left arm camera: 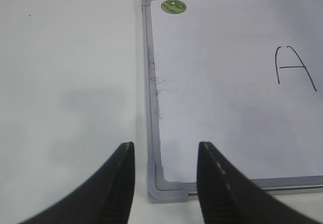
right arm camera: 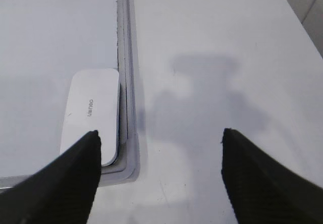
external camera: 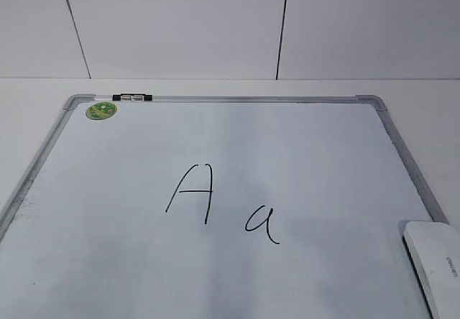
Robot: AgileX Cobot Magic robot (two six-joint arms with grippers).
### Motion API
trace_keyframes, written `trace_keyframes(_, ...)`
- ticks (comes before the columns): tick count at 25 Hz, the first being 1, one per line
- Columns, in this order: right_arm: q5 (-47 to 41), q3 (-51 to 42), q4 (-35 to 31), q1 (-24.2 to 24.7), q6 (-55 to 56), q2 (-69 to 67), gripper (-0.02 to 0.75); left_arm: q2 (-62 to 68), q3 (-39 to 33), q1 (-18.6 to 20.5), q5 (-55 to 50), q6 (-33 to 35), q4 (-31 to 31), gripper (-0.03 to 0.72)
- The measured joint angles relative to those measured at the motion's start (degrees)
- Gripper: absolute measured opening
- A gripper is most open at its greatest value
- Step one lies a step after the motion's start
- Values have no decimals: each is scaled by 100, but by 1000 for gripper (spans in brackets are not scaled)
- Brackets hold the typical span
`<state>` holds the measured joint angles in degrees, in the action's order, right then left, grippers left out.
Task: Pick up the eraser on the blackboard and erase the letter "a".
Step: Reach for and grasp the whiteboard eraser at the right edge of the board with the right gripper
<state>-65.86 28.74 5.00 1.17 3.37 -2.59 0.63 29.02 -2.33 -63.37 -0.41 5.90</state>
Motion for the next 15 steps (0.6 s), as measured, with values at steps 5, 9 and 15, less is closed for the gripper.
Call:
trace_keyframes(5,113,72,-28,0,19,-527,592,0,0,0,0,0,46,307)
trace_keyframes(9,227,237,-48,0,19,-940,592,0,0,0,0,0,88,307)
trace_keyframes(15,351,405,-48,0,19,-1168,592,0,0,0,0,0,88,307)
